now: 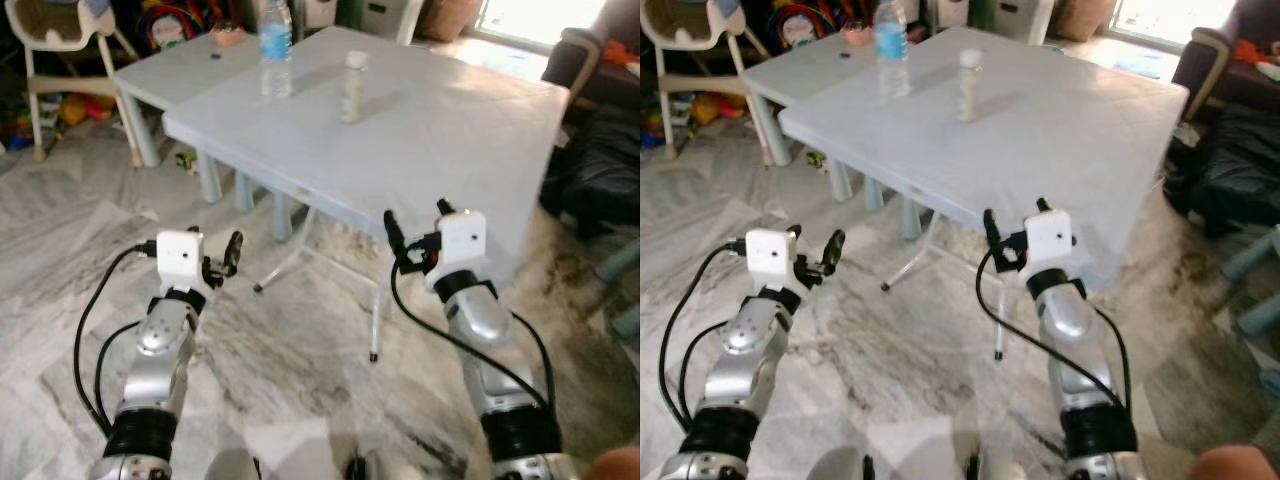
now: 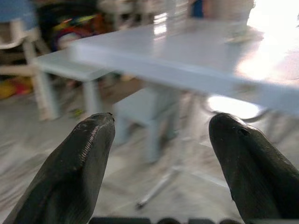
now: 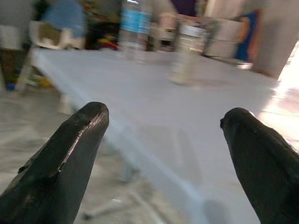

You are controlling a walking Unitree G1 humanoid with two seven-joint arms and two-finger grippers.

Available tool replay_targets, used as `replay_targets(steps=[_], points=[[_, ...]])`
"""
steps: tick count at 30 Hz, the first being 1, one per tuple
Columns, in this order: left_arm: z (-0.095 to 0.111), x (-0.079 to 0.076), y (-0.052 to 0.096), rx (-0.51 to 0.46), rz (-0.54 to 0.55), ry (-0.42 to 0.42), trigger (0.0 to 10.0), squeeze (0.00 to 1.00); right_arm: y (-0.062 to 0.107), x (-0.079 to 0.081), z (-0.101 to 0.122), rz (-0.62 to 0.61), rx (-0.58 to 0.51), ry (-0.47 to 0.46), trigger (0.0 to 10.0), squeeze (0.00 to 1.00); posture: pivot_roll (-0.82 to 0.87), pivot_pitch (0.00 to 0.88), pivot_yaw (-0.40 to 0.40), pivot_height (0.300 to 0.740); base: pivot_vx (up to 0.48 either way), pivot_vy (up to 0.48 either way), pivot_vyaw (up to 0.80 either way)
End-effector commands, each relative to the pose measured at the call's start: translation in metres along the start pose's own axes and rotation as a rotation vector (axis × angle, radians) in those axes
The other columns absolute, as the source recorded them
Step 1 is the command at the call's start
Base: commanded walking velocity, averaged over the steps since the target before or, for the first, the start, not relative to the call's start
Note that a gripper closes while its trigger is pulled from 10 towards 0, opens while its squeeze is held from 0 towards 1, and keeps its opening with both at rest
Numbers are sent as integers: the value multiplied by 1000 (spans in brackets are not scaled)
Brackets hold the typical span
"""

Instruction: Restocking fridge

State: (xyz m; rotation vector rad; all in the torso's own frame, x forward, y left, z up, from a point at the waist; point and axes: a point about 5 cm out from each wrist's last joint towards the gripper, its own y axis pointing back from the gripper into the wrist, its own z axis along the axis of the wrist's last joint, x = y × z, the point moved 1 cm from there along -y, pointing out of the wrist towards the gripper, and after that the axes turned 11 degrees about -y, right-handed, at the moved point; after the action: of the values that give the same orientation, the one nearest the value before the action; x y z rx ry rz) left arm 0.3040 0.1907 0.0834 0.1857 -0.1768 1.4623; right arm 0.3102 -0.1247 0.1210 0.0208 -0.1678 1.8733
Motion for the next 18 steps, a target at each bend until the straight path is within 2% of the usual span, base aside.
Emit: replay_targets(steps=[1,6,12,16,17,18], points=[[0,-1,-1,-5,-5,11,10000,0,0,-4,7,-5,-27,13,10000,0,26,33,-20,740,337,341,0],[1,-2,-2,-12,1,19,10000,0,0,-3,9,-4,-29,-5,10000,0,28,32,-19,740,334,345,0],[2,-11,-1,-26,-33,20,10000,0,0,-4,8,-8,-31,-15,10000,0,50,43,-30,740,334,344,0],[-9,-2,13,-3,23,18,10000,0,6,-1,0,-10,-13,-26,10000,0,66,47,-48,740,336,343,0],[-13,3,20,14,59,47,10000,0,9,-1,0,-11,-17,-30,10000,0,75,46,-51,740,337,341,0],[-15,5,25,18,73,38,10000,0,11,-5,0,-32,-17,-25,10000,0,78,45,-51,740,337,341,0]])
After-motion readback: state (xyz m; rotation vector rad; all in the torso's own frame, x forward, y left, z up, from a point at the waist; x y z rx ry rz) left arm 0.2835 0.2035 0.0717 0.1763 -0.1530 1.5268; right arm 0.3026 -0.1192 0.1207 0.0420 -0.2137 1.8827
